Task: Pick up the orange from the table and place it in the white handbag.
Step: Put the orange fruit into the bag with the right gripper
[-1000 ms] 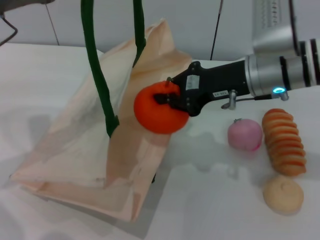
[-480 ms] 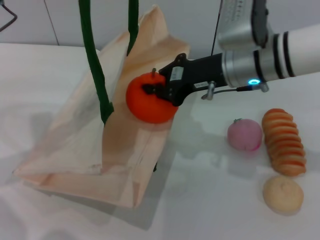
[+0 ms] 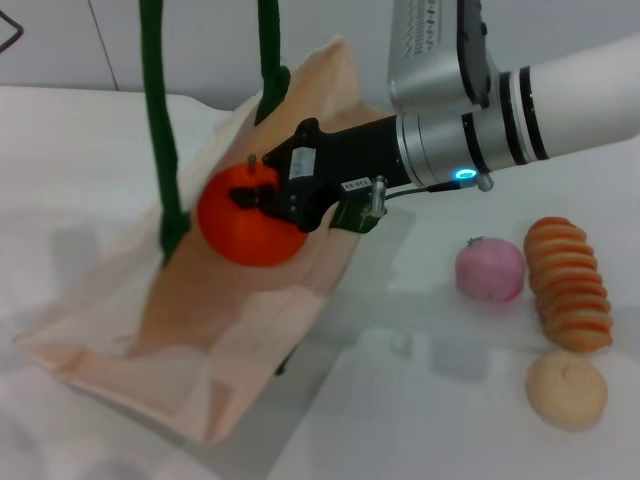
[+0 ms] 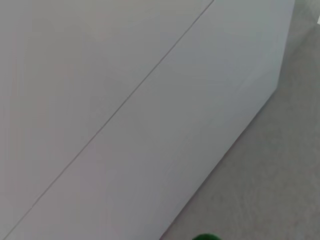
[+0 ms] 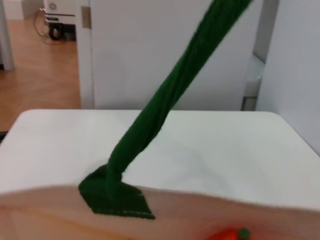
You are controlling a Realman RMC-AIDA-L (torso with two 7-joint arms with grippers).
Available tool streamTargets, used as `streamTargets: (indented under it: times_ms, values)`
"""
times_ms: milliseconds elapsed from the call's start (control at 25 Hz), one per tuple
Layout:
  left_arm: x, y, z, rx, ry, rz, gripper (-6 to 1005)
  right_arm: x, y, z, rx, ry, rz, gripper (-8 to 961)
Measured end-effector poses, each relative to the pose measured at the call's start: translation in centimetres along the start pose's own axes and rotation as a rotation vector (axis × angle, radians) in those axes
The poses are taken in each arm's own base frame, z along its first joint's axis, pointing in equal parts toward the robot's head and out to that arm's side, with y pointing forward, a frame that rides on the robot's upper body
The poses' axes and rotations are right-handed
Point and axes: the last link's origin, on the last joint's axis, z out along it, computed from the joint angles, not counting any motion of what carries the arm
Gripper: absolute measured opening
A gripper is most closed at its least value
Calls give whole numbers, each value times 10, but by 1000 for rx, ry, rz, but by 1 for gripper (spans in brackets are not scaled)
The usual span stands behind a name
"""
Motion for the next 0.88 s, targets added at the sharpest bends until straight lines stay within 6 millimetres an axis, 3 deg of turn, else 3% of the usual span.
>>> streamTargets:
  times_ms: [360, 880]
  values:
    - [1, 0, 2, -4, 0, 3, 100, -16, 6, 10, -30, -27, -33, 67]
    - [7, 4, 8, -55, 32, 8, 118, -4, -16, 24, 170, 83, -38, 65]
